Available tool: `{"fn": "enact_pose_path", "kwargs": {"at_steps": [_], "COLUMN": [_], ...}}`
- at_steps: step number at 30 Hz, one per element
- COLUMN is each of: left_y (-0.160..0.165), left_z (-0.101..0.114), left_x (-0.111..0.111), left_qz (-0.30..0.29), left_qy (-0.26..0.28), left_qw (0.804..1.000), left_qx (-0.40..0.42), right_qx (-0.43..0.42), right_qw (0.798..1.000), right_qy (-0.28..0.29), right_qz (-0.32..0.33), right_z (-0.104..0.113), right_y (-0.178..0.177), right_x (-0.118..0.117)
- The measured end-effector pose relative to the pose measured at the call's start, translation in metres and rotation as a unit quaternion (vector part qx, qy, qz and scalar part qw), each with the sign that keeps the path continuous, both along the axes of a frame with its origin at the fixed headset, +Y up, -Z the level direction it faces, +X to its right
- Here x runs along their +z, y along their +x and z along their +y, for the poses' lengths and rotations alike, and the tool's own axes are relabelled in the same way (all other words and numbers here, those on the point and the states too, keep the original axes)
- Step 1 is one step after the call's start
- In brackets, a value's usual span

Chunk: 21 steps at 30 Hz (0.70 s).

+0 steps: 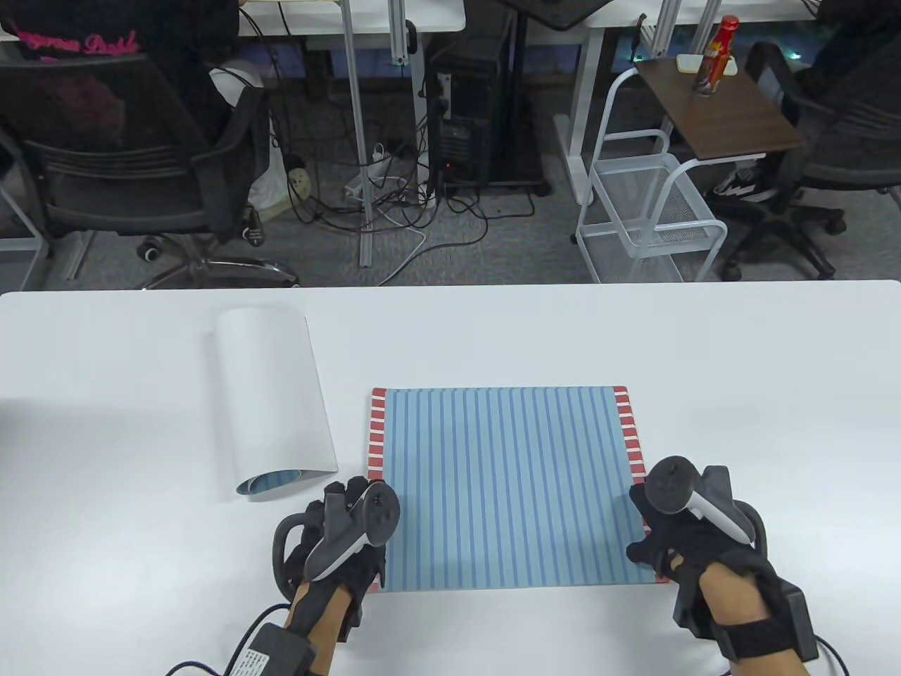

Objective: Unroll mouse pads and stack together

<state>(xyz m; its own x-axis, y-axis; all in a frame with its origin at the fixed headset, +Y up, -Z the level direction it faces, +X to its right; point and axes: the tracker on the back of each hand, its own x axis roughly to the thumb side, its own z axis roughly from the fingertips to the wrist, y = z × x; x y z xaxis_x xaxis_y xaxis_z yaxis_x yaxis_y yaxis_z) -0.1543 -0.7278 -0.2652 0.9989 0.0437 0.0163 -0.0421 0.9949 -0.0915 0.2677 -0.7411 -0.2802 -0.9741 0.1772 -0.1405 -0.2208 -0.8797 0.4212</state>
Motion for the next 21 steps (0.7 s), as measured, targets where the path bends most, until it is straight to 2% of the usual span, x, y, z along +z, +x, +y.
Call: {"fn": "enact_pose_path", "kwargs": {"at_steps": [3, 7, 10, 14, 17, 21], "left_y": [-0.012, -0.034, -0.051, -0.075, -0.086, -0.093], "left_z": [0.016, 0.019, 0.014, 0.004, -0.003, -0.017], "left_x": [0.001, -0.011, -0.028, -0.060, -0.079, -0.097], "left_qz": [0.034, 0.107, 0.163, 0.245, 0.289, 0.351], "left_qy": [0.065, 0.080, 0.050, -0.044, -0.073, -0.104], "left_qw": [0.997, 0.991, 0.985, 0.968, 0.952, 0.929], "left_qx": [0.014, 0.028, 0.026, 0.038, 0.067, 0.058], "right_qx": [-0.020, -0.042, -0.062, -0.079, -0.083, -0.087], "right_qw": [0.999, 0.996, 0.993, 0.990, 0.990, 0.990], "right_qy": [0.048, 0.076, 0.096, 0.106, 0.103, 0.100], "right_qz": [-0.007, -0.022, -0.033, -0.042, -0.047, -0.053], "right_z": [0.009, 0.013, 0.015, 0.015, 0.014, 0.014], "right_y": [0.001, 0.005, 0.009, 0.013, 0.015, 0.016], "right_x": [0.001, 0.002, 0.002, 0.002, 0.001, 0.001]}}
